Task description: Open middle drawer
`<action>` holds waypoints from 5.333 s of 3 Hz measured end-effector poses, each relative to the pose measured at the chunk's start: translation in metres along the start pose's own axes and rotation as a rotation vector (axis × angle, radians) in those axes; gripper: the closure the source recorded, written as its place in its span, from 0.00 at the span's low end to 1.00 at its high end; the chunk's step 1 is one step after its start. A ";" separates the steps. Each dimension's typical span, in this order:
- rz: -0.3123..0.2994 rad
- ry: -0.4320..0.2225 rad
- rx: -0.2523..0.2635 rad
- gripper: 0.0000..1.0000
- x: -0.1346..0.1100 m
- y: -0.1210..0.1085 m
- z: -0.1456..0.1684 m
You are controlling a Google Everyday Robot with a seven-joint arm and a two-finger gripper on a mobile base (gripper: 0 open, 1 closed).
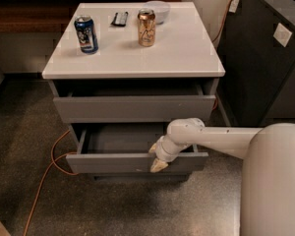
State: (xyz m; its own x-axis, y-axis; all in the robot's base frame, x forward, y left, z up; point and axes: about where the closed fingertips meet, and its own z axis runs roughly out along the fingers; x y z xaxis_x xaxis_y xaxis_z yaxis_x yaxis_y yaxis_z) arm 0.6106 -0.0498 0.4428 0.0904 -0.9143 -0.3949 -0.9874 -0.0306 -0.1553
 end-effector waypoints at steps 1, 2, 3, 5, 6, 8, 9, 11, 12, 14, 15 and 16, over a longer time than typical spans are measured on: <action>-0.016 -0.019 0.022 0.00 -0.008 0.023 -0.012; -0.074 -0.060 0.087 0.03 -0.035 0.069 -0.050; -0.093 -0.079 0.106 0.25 -0.045 0.076 -0.069; -0.049 -0.135 0.074 0.72 -0.038 0.040 -0.078; -0.006 -0.143 0.077 0.94 -0.029 0.006 -0.080; 0.026 -0.143 0.089 1.00 -0.024 -0.008 -0.080; 0.066 -0.133 0.105 1.00 -0.014 -0.031 -0.062; 0.097 -0.102 0.145 1.00 -0.003 -0.069 -0.040; 0.101 -0.069 0.158 1.00 0.001 -0.075 -0.028; 0.103 0.004 0.154 1.00 0.009 -0.077 0.004; 0.110 0.009 0.138 1.00 0.014 -0.076 0.015; 0.116 0.001 0.118 1.00 0.016 -0.074 0.022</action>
Offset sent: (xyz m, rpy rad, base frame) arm -0.1210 0.0150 0.0893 0.0819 -0.1963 0.0670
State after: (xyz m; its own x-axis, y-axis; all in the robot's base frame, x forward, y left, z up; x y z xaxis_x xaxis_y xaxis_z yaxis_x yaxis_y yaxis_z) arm 0.6877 -0.0536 0.4280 -0.0233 -0.9094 -0.4152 -0.9691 0.1226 -0.2141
